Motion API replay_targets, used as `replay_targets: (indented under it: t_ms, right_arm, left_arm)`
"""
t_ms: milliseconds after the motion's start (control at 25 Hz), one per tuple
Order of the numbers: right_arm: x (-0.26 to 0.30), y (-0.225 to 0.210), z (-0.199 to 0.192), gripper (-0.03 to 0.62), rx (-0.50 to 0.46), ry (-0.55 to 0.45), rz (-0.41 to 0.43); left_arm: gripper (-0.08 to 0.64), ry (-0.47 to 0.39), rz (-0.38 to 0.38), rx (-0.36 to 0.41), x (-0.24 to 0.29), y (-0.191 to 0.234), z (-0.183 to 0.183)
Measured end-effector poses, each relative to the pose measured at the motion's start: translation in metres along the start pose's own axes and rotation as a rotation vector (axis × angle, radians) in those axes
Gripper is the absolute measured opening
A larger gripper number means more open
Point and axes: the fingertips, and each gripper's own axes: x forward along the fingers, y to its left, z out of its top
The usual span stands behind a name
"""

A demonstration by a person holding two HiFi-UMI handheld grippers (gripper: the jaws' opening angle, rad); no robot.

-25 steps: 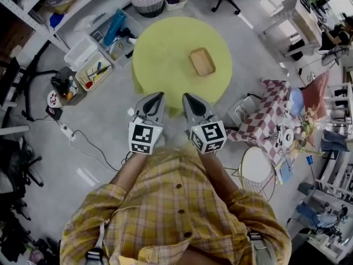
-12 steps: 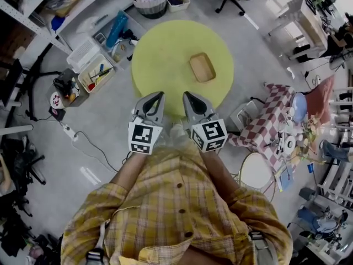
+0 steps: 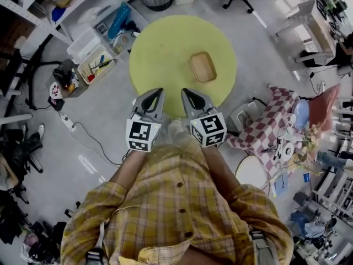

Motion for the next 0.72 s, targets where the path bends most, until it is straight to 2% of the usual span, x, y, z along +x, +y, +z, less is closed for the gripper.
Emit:
replay_targets:
  t_ms: [160, 360, 720]
  right_arm:
    - [0.012, -0.010, -0.008, -0.002, -0.011, 0.038, 0.020]
    - [0.024, -0.022, -0.010, -0.002, -0.033, 0.064, 0.029]
    - [0.032, -0.044, -0.022, -0.002, -0.018, 0.096, 0.040]
  left_arm:
    - [0.003, 0.030, 0.031, -0.017, 0.009, 0.006, -0.010]
    - [0.003, 0.072, 0.044, 0.015, 0.025, 0.009, -0.018]
    - [0.003, 0.145, 0.033, 0.037, 0.058, 0.011, -0.034]
